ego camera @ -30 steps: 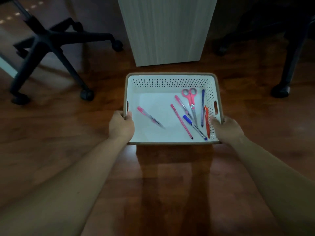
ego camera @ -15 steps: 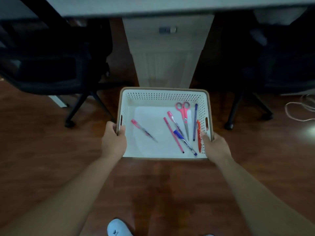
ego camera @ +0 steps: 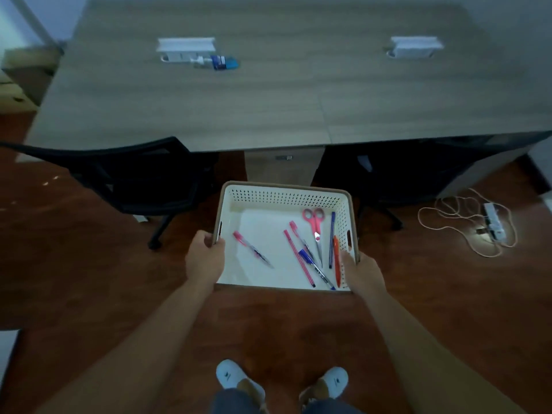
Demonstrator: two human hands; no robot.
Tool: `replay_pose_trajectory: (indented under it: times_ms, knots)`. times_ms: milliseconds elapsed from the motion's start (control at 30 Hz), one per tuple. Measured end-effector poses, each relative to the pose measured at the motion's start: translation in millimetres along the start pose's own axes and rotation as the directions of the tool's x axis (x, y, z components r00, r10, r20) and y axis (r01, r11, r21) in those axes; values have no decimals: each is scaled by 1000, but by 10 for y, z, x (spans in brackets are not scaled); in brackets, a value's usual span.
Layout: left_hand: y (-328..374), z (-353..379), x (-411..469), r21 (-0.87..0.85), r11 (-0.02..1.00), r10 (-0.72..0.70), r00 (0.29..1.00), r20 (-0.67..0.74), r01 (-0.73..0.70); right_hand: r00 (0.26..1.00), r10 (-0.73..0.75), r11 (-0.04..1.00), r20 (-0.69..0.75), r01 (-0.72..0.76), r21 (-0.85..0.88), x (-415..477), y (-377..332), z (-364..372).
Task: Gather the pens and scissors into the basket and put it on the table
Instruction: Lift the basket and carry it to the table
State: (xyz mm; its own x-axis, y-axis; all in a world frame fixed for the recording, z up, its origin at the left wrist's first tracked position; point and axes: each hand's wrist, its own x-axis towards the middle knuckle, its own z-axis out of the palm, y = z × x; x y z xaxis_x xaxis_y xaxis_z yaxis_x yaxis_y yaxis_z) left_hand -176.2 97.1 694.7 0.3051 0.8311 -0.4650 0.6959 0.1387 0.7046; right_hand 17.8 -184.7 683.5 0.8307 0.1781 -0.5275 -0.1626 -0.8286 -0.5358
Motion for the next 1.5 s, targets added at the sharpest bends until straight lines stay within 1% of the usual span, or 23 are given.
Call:
replay_pose_trajectory:
  times_ms: [167,267,367,467,600,700,867,1033,1167,1300,1367,1500]
  knots:
    - [228,-253,35,-26,997,79,996,42,-78,1000,-14,998,-19,15,63,-299,-211,-55]
    - [361,-339,125,-43,994,106,992,64,-103,999,-17,995,-40,21,97,-307,-331,-76]
    - [526,-381,254,-64,991,119,989,89,-114,998,-31,996,-54,36,83,-205,-498,-128]
    - [726,-351,465,-89,990,118,986,120,-107,997,-48,996,-61,52,70,46,-678,-215]
    - [1045,-198,890,-154,984,109,985,137,-88,996,-79,995,-49,81,60,610,-1010,-355]
    - [1362,-67,1104,-173,981,108,987,123,-85,995,-85,994,-41,88,61,1032,-1281,-496]
    - [1817,164,1470,-196,980,66,992,108,-43,993,-111,993,-33,112,27,1619,-1673,-719]
    - [2138,426,1782,-264,964,34,996,79,-12,990,-144,990,-13,144,3,2154,-1991,-909]
    - [2311,520,2067,-274,961,-12,996,83,34,986,-163,986,35,164,-23,2472,-2284,-928]
    - [2524,597,2503,-248,969,-11,999,51,24,981,-191,981,36,192,-23,2821,-2668,-887]
    - [2616,624,2699,-261,965,-18,999,51,30,983,-180,984,38,181,-3,2960,-2810,-867]
    - [2902,739,3370,-287,957,-25,997,79,47,986,-160,987,46,159,7,3499,-3180,-737]
